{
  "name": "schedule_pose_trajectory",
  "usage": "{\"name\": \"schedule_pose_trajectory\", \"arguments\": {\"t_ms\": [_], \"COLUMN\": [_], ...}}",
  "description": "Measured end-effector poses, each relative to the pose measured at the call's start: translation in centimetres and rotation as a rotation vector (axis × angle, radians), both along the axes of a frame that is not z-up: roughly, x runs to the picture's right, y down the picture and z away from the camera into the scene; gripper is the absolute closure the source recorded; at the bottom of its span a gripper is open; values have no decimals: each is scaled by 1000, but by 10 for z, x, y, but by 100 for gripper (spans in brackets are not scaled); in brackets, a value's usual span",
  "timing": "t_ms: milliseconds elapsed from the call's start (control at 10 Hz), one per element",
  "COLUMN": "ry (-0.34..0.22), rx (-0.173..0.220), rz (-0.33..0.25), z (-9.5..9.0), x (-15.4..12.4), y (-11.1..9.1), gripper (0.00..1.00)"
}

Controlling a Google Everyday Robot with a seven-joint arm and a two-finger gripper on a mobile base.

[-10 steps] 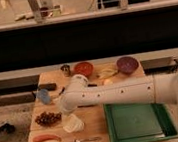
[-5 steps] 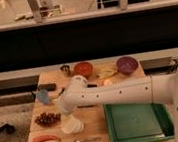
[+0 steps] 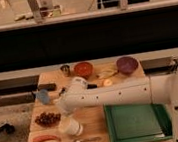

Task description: Place grapes in metal cup

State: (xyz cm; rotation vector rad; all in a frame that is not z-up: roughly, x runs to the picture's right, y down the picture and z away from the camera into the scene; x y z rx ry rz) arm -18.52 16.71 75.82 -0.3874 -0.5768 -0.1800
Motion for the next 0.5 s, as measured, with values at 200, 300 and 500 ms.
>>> {"name": "schedule_pose_trajectory", "arguments": {"t_ms": [200,300,500], "ry": [37,44,47], "rx": [52,67,90], "rz": [15,16,13], "z": [-15,-20,-24], "x": [6,6,5], "y": [-14,-18,-19], "gripper": [20,20,20]}}
